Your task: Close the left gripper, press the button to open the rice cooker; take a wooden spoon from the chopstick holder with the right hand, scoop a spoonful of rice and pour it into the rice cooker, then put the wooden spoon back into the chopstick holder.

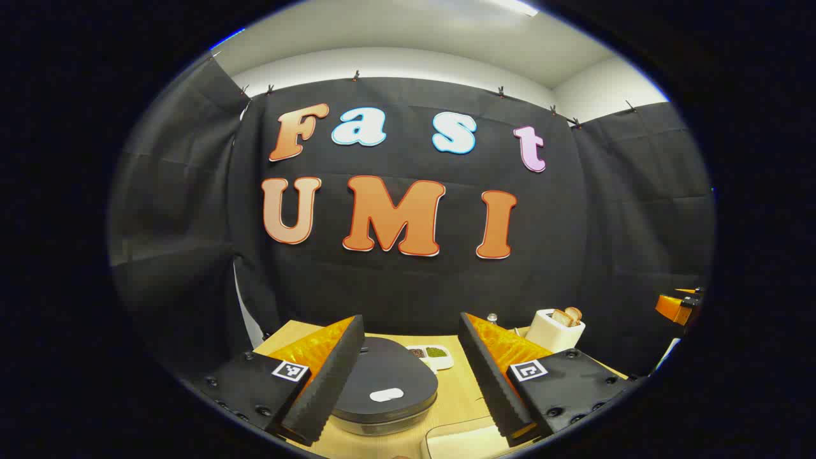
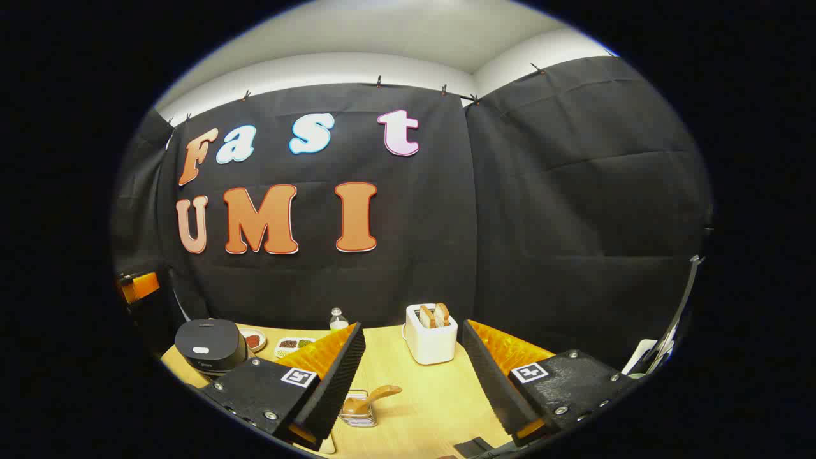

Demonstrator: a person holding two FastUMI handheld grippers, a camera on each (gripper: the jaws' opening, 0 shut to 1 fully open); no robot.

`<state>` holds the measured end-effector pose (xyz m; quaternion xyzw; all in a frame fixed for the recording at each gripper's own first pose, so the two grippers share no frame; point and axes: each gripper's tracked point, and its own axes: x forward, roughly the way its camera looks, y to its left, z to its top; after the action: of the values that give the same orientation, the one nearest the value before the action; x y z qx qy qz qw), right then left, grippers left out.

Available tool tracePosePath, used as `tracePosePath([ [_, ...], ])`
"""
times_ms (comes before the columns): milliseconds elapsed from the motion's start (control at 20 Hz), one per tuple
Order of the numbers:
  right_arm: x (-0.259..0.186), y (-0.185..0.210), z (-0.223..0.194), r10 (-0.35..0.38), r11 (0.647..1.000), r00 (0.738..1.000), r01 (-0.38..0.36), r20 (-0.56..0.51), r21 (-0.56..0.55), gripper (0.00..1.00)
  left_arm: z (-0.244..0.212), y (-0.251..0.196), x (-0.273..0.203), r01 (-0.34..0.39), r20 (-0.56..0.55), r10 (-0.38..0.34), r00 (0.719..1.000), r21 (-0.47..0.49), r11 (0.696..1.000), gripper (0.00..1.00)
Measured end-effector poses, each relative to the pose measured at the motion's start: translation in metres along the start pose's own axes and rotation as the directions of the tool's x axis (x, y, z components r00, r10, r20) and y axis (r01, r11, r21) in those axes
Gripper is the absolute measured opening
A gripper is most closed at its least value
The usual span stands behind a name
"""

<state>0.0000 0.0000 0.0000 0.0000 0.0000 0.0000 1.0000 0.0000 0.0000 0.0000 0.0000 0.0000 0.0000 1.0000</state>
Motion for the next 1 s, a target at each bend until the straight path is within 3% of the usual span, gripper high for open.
tracePosePath([
  [150, 0.009, -0.011, -0.001, 0.023, 1.000, 1.000, -0.023, -0.014, 0.000, 1.00, 0.008, -0.015, -0.008, -0.004, 0.001, 0.004, 1.000, 0.021, 1.000, 0.98],
  [250, 0.017, -0.012, -0.001, 0.058, 0.998, 0.998, -0.058, -0.011, -0.020, 0.95, 0.011, -0.012, -0.017, -0.052, 0.012, 0.052, 0.999, 0.012, 0.999, 0.98],
  [600, 0.041, 0.004, -0.004, 0.188, 0.982, 0.982, -0.188, -0.025, 0.012, 0.95, 0.012, 0.000, -0.048, -0.189, 0.009, 0.189, 0.982, 0.013, 0.982, 0.99],
  [850, 0.046, 0.014, -0.009, 0.224, 0.974, 0.974, -0.224, -0.027, -0.012, 1.00, 0.017, 0.011, -0.057, -0.223, 0.013, 0.223, 0.975, 0.025, 0.974, 0.99],
  [1000, 0.045, 0.018, -0.010, 0.211, 0.978, 0.977, -0.211, -0.032, 0.002, 1.00, 0.018, 0.013, -0.048, -0.202, 0.008, 0.202, 0.979, 0.032, 0.979, 0.99],
])
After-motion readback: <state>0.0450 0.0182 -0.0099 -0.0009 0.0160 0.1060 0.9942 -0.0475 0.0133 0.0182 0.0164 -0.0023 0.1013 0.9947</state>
